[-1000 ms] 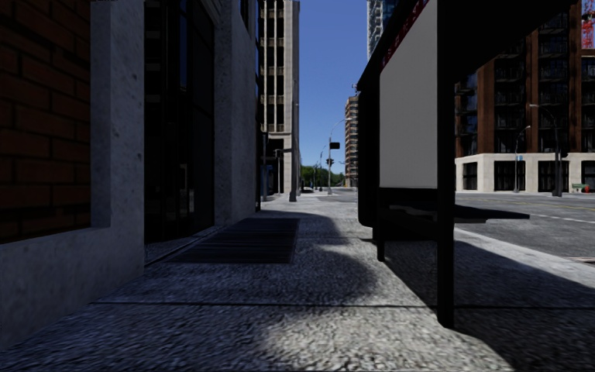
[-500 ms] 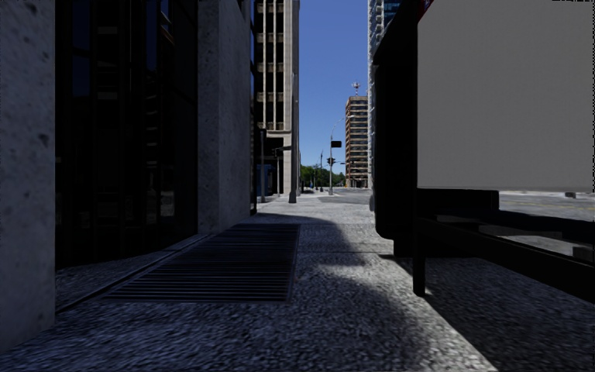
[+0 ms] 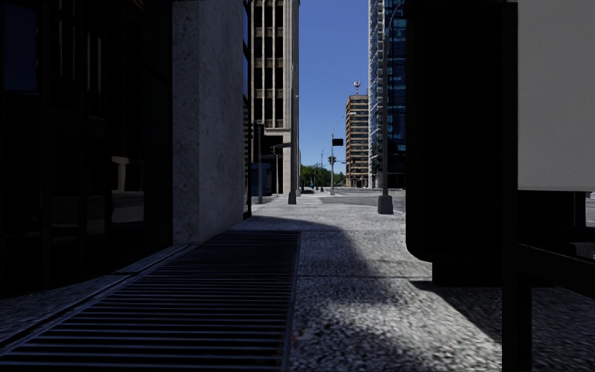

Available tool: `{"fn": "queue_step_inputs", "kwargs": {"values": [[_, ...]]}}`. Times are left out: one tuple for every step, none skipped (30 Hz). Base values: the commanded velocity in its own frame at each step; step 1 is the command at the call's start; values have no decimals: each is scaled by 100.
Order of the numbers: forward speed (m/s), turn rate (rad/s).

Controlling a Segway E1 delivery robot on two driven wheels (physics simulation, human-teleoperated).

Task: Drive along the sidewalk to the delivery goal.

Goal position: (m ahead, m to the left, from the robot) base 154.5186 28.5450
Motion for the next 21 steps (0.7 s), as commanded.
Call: {"fn": "queue_step_inputs", "kwargs": {"values": [[193,0],[193,0],[193,0],[193,0],[193,0],[193,0],[193,0],[193,0],[193,0],[193,0],[193,0],[193,0],[193,0],[193,0],[192,0],[192,0],[192,0],[192,0],[192,0],[192,0],[192,0]]}}
